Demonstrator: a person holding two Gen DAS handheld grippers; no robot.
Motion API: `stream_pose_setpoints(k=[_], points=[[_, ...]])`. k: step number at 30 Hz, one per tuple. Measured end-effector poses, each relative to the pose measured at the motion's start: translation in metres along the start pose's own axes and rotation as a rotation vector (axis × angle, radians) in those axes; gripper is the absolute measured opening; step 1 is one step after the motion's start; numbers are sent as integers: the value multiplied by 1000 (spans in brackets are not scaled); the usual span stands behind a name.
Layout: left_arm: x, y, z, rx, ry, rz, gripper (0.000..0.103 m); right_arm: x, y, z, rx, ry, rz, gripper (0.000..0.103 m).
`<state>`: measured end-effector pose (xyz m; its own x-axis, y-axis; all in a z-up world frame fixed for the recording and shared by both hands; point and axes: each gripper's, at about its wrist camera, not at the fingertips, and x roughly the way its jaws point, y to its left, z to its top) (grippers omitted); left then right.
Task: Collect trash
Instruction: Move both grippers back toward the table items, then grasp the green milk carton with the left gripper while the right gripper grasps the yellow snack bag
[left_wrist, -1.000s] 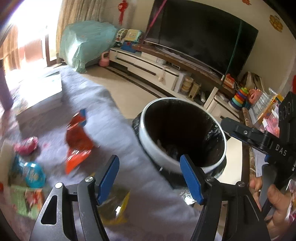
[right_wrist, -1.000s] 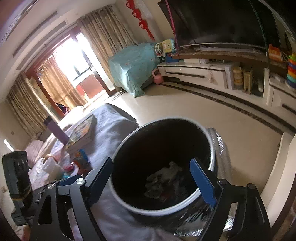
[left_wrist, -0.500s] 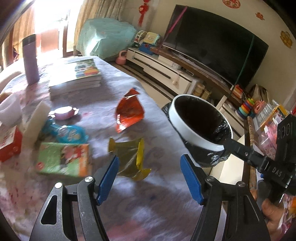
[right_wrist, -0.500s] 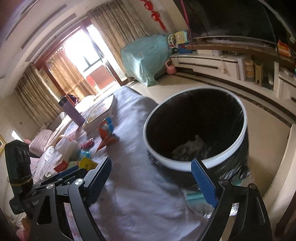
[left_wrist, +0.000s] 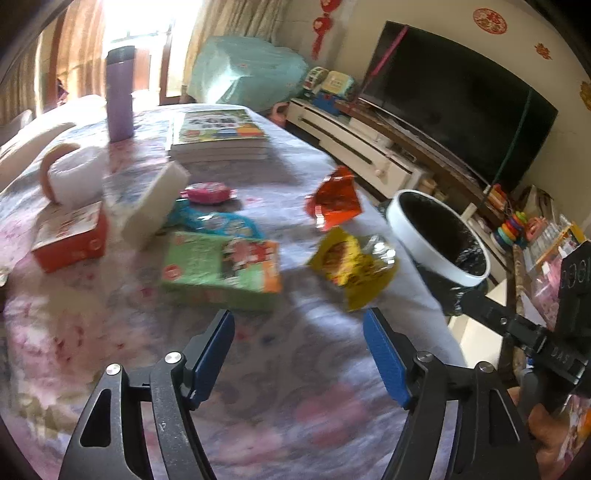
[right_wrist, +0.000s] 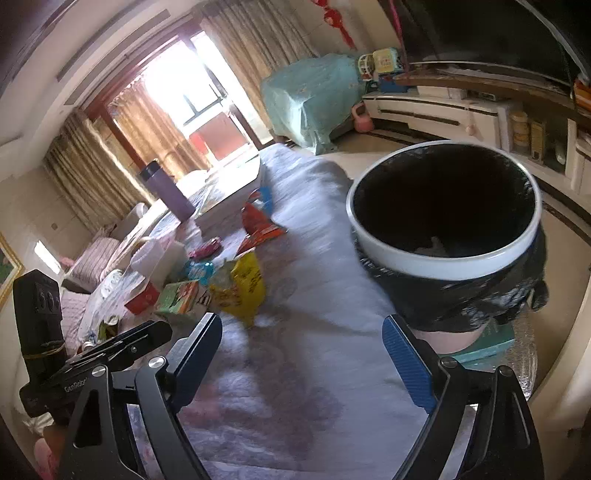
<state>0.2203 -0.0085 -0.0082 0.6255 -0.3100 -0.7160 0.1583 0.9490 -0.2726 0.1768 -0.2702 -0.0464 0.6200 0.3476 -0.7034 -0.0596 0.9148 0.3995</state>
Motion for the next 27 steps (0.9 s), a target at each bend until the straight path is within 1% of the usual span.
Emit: stream_pose_setpoints(k=[4, 10, 13, 22, 27], points=[[-6, 14, -5, -32, 5, 34, 79, 7, 10, -3, -15, 13, 16, 90], [0, 27, -1, -67, 28, 66, 82, 18, 19, -5, -32, 32, 35, 90], [7, 28, 2, -71, 40, 99, 83, 23, 23, -4, -39, 38, 43, 90], [34, 21, 15, -63, 55, 119, 83, 30, 24, 3, -36, 47, 54, 90], [56, 23, 18, -52, 71, 152, 83, 33, 24, 6, -37, 50, 62, 90]])
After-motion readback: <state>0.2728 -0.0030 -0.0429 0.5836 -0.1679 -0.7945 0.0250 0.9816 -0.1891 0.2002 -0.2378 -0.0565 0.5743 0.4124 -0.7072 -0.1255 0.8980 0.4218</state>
